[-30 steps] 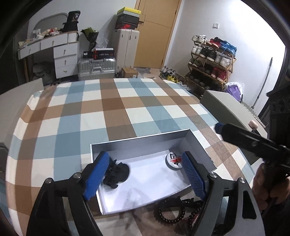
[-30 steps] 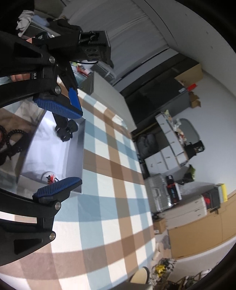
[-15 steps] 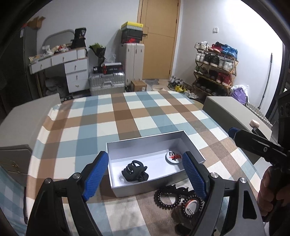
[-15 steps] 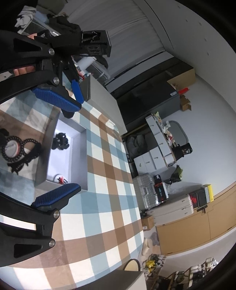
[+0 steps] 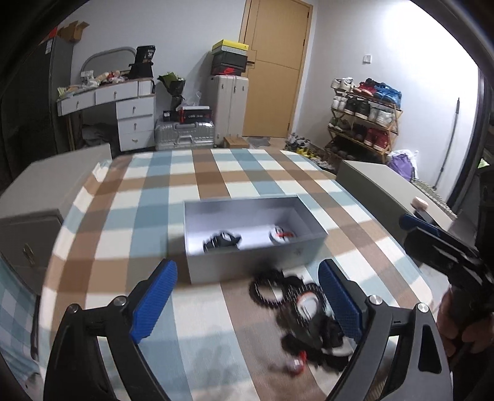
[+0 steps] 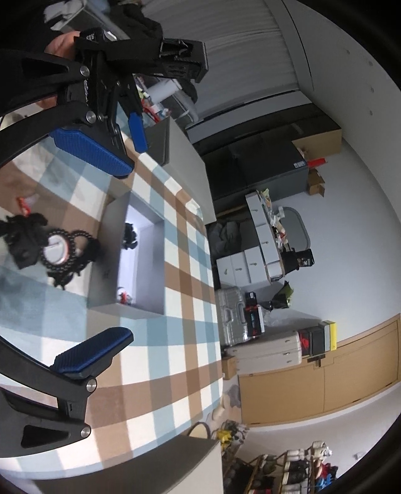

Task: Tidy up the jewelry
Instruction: 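Move the left tool back to the pile and grasp the clear red-capped bottle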

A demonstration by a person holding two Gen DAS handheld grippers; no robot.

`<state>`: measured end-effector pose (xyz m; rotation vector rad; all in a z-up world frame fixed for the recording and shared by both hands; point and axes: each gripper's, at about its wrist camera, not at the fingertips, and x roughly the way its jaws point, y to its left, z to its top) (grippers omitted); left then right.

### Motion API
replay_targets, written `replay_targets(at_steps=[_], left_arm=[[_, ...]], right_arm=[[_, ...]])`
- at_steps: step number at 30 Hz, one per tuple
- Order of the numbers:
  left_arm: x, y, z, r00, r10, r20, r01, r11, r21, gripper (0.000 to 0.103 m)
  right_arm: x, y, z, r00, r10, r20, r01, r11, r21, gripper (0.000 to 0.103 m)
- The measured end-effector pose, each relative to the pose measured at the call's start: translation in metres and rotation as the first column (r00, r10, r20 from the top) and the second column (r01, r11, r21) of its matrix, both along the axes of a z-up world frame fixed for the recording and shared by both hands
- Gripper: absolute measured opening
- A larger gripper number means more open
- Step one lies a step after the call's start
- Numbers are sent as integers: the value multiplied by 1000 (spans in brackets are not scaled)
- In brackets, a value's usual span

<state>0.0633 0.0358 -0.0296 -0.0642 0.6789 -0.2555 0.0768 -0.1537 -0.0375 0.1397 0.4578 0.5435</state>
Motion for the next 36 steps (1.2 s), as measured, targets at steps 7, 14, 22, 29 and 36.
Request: replay_targets(at_steps=[7, 14, 22, 29, 36], left_arm=[[-15, -4, -43, 987, -64, -147, 57, 997, -54, 90], [-20, -20, -66, 968, -121, -219, 127, 992, 13, 90], [-16, -36, -74, 947, -192, -257, 207, 978, 32, 89], [-16, -34, -72, 943, -219, -251, 236, 971, 39, 44], [-24, -42, -73, 938, -259, -231, 282, 956, 75, 24]], right_arm=[[-19, -11, -17, 999, -13, -33, 14, 1000, 1, 101], [-27, -21, -32, 998, -36, -52, 34, 999, -41, 101], [-20, -31, -50, 991, -65, -113, 58, 996, -62, 101], [-21, -35, -54, 989, -66, -129, 60, 997, -54, 101], [-22, -33, -55, 989, -60, -134, 54, 997, -51, 101]])
